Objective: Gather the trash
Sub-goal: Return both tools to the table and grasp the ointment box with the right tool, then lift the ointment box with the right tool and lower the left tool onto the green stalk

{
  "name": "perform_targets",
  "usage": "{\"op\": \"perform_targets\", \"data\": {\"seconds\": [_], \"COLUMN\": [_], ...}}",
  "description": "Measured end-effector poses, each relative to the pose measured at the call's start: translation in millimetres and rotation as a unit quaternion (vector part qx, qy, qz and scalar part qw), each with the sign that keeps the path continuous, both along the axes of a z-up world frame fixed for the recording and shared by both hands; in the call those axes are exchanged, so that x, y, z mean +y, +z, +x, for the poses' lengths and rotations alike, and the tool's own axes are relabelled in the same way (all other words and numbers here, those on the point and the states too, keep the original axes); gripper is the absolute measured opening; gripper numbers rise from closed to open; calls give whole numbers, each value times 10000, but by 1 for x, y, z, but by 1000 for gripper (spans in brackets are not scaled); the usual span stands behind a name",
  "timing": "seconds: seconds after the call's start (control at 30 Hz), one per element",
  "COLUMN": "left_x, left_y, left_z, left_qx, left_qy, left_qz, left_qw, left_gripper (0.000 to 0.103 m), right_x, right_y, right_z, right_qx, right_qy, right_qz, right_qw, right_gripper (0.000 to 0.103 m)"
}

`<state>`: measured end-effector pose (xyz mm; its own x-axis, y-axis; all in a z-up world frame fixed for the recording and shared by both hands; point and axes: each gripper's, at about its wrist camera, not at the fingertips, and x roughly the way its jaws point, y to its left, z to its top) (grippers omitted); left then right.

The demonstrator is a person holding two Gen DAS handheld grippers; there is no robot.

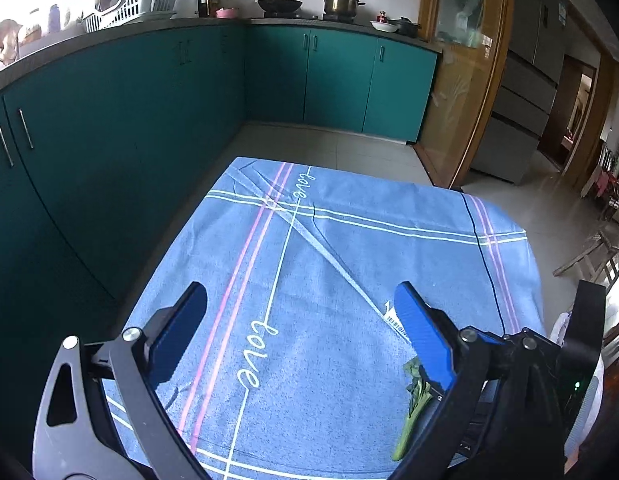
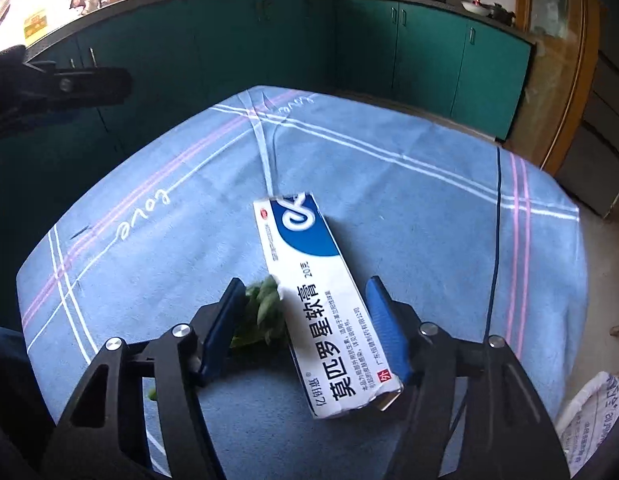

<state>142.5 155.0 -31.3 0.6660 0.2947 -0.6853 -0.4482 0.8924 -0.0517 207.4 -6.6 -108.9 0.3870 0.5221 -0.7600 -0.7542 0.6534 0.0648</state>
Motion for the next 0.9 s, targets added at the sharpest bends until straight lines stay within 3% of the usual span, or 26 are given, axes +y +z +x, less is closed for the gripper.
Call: {"op": "perform_targets", "data": {"seconds": [0.1,0.17,0.43,0.6,0.63,0.7,0.9], "left_x": [-4,-4,-15,-20,-21,-22,-22], "left_y": [-2,-3,-7,-12,-12,-12,-15], "left_z": [1,2,7,9,8,9,11], "left_qx": [44,71,227,349,347,347,412], "left_qy": [5,20,-169,-243,-250,-248,-257], "left_qz": [73,97,166,154,173,216,211], "left_qw": [10000,9999,9995,9990,9989,9989,9986], "left_gripper": [94,94,94,94,94,94,94], "right_x": [-1,-3,-39,-65,-70,-72,-59], "right_y": [-2,-2,8,8,8,10,1], "right_z": [4,4,-2,2,2,-1,-7], "right_qx": [148,207,378,467,466,426,350], "right_qy": [-26,-41,-323,-707,-734,-651,-485], "right_qz": [117,192,526,589,640,684,303], "right_qw": [9998,9996,9974,9947,9942,9946,9978], "right_gripper": [63,54,39,39,44,55,57]}}
